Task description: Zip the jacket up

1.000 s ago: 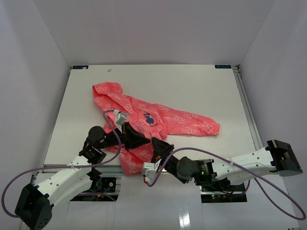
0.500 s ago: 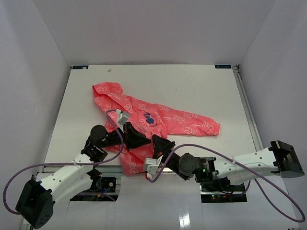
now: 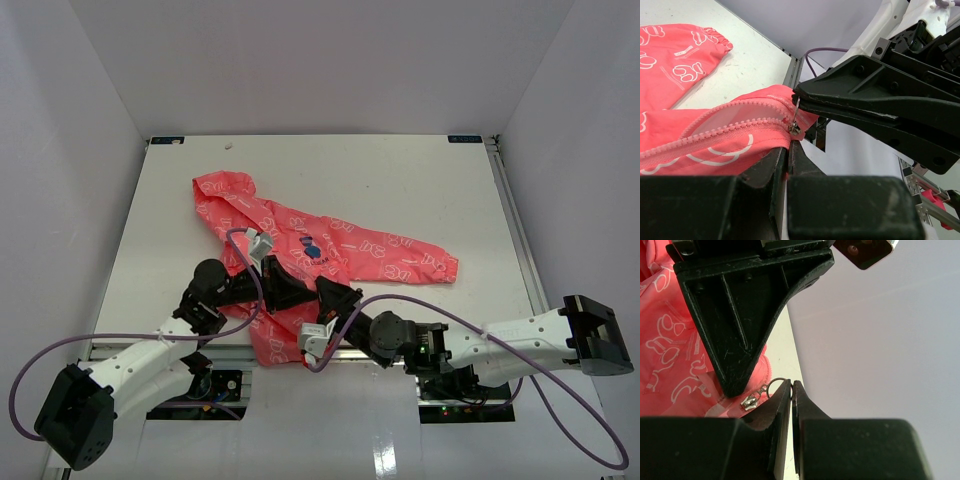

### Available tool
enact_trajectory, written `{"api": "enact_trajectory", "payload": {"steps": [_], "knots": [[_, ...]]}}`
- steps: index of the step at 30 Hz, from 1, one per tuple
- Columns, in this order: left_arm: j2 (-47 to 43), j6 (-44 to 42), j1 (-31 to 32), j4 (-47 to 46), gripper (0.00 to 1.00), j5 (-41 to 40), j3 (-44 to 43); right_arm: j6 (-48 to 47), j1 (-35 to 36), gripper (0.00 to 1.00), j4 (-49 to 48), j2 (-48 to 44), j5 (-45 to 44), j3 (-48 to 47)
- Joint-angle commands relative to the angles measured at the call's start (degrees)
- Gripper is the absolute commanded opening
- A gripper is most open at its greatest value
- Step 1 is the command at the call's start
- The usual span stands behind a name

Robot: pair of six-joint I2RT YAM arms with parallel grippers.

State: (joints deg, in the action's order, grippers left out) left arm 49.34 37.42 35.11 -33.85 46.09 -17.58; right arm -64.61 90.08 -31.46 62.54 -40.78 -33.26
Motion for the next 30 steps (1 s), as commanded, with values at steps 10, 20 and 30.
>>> {"api": "enact_trajectory", "payload": {"steps": [10, 20, 30], "knots": [[3.1, 3.6, 1.3, -6.9, 0.00, 6.9, 1.1, 1.1, -3.3, 0.08, -6.0, -1.3, 3.7, -2.1], [4.3, 5.3, 1.8, -9.5, 0.00, 8.4, 1.6, 0.6, -5.8, 0.08, -7.1, -0.1, 6.7, -3.6], [4.7, 3.7, 2.8, -6.8, 0.00, 7.0, 1.5, 0.4, -8.1, 0.08, -8.2, -0.5, 8.7, -4.4]]}}
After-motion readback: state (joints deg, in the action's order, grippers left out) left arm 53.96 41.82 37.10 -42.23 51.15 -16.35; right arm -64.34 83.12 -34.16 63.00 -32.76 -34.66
